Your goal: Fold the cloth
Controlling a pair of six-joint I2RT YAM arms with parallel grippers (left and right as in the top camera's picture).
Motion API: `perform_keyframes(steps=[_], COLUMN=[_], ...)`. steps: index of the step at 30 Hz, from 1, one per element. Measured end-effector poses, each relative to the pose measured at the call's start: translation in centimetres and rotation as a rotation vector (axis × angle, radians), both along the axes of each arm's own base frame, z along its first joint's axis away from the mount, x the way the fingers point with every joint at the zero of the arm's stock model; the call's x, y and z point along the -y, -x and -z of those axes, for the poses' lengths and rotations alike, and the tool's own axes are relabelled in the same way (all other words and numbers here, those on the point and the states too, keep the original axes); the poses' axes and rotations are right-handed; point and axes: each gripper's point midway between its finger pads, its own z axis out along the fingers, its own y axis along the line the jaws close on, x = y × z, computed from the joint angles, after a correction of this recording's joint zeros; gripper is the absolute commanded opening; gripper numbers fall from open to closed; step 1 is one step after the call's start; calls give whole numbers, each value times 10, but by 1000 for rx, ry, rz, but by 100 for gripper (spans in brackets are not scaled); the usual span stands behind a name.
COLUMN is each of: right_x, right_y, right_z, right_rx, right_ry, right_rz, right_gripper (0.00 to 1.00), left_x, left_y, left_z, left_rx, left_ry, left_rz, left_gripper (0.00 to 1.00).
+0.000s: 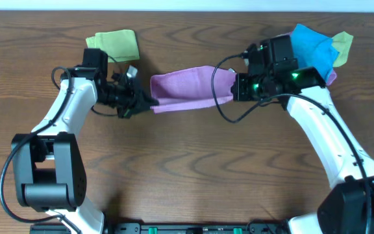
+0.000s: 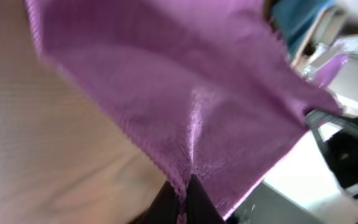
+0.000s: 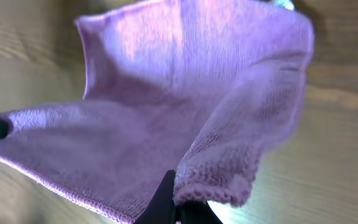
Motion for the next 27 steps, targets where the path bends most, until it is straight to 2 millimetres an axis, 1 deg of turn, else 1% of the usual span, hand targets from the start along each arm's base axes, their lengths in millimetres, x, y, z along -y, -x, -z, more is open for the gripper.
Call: perform_keyframes(steps=[2,4,6,7,10,13,18,21,23,27], right_x=[-1,-1,-1,1,5,9,11,12,13,13], right_y=[8,18,29,39,62,78,95,106,109,114], right_z=[5,14,29,40,65,81,94,94,92,87], right_rx=[-30,-65,-108,-144,-225,-278,-321,-333,-335,-338], right_ry=[15,29,44,54,75,88,103,107,108,111], right_rz=[-11,-19,-27,-31,-38,-41,-50,-55,-55,-62], right_gripper=[2,2,1,1,1,1,2,2,1,2], left_x=[-1,-3,-4,-4,-5,-7,-9,-11,-11,-11], left_y=[12,22,31,35,41,48,75,92,97,97], left_z=[2,3,4,4,4,10,31,44,46,47], left_rx=[-17,-20,-29,-27,-18,-17,-82,-125,-139,-131], left_ry=[-13,-24,-32,-32,-38,-50,-58,-59,-57,-56], left_rz=[38,75,108,128,162,185,216,228,231,236], left_gripper=[6,6,6,6,6,6,6,6,6,6])
